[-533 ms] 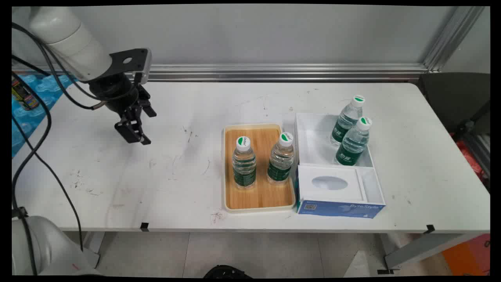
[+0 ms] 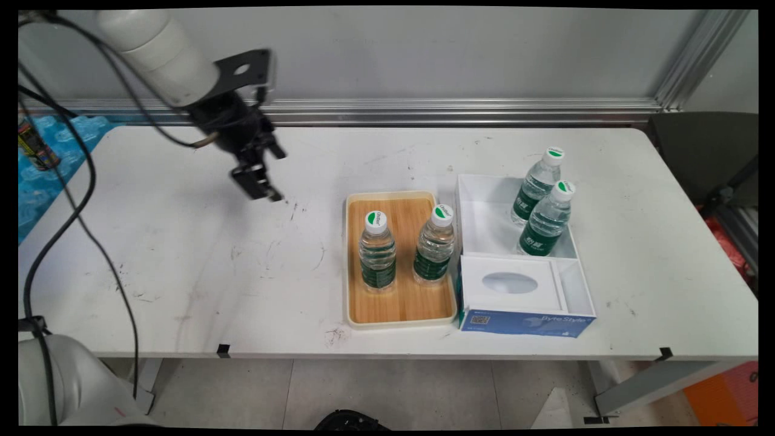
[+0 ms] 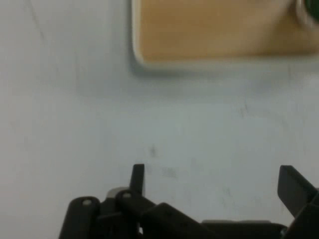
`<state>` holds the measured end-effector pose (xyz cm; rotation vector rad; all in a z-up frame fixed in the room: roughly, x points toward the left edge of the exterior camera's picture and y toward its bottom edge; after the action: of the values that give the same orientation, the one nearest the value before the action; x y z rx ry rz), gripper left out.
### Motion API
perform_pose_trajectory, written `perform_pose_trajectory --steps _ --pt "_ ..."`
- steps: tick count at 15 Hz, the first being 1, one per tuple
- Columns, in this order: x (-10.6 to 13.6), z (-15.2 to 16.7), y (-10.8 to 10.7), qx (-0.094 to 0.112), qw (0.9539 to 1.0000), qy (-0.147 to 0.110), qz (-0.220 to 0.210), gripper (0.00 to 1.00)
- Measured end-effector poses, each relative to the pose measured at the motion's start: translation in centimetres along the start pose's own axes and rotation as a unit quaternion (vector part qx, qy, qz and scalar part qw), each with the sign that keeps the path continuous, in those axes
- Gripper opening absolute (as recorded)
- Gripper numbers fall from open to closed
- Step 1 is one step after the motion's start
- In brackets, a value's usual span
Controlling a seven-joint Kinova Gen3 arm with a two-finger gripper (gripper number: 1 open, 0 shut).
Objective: Pick up the green bottle from the white box
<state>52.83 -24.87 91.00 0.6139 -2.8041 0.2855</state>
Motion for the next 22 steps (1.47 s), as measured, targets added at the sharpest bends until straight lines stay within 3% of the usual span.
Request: perform_pose_trajectory --steps 3,6,13,22 --pt "3.5 0.3 -0.1 0.005 0.9994 0.033 0.007 1.00" --pt "8.8 0.9 0.1 0.012 0.9964 0.083 0.015 1.00" --pt "19.3 2.6 1.3 0.014 0.9816 0.189 0.025 1.00" --pt "26.5 8.0 3.9 -0.015 0.9671 0.254 0.009 1.00"
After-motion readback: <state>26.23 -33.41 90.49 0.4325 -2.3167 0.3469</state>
